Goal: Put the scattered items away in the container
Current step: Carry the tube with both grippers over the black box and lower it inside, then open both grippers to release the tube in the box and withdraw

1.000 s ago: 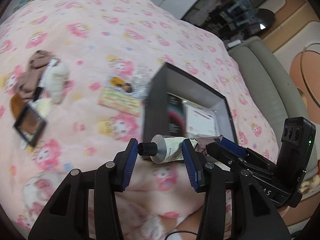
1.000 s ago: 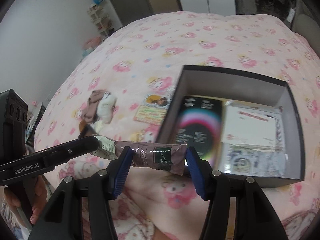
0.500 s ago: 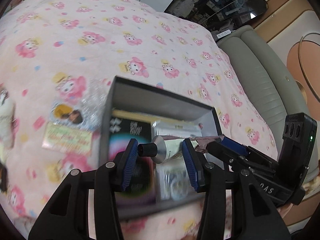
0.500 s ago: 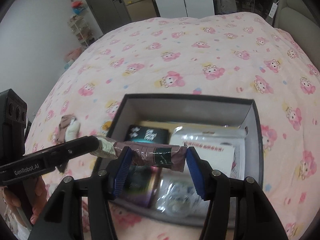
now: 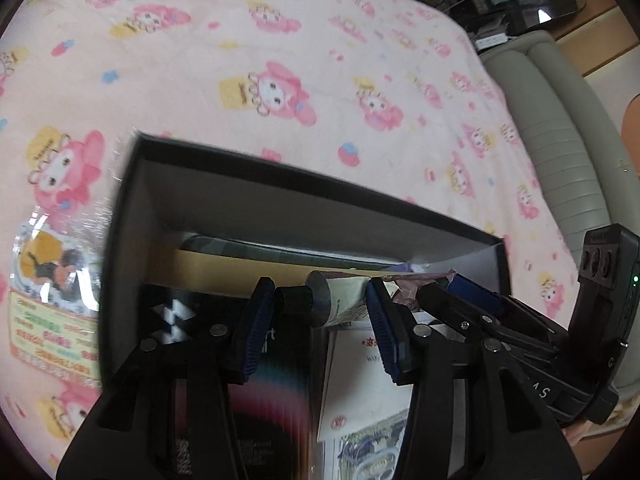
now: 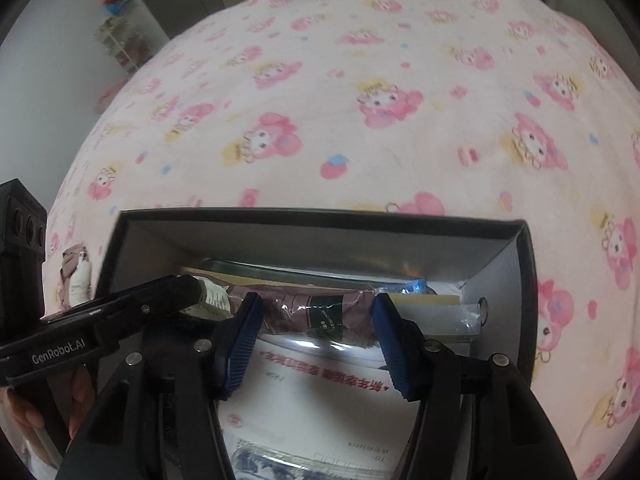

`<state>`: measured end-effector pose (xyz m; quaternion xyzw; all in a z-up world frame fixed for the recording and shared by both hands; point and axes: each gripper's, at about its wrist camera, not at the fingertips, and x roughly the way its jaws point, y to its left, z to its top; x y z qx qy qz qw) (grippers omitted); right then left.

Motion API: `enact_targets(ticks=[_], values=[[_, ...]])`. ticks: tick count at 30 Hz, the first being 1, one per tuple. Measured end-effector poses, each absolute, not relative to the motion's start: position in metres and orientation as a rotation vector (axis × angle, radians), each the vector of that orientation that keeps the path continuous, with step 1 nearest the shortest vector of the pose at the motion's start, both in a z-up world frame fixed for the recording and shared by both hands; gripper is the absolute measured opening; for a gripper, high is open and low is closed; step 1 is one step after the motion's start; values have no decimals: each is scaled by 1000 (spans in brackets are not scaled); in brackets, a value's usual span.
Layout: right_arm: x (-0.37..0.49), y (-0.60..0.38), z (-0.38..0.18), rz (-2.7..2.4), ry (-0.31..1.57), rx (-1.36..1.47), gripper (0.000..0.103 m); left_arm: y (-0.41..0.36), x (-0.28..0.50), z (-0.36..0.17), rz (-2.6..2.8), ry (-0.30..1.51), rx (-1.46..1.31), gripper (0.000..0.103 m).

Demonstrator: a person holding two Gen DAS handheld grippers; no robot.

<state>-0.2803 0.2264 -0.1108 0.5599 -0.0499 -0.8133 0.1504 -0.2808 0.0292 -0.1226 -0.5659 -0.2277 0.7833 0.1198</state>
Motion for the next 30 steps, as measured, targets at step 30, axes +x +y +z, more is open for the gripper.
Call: enact_targets(ticks=[30], values=[[-281,223,-124,-2434,32,1629,53,40,-302,-147,2307,-658,-1758,50]])
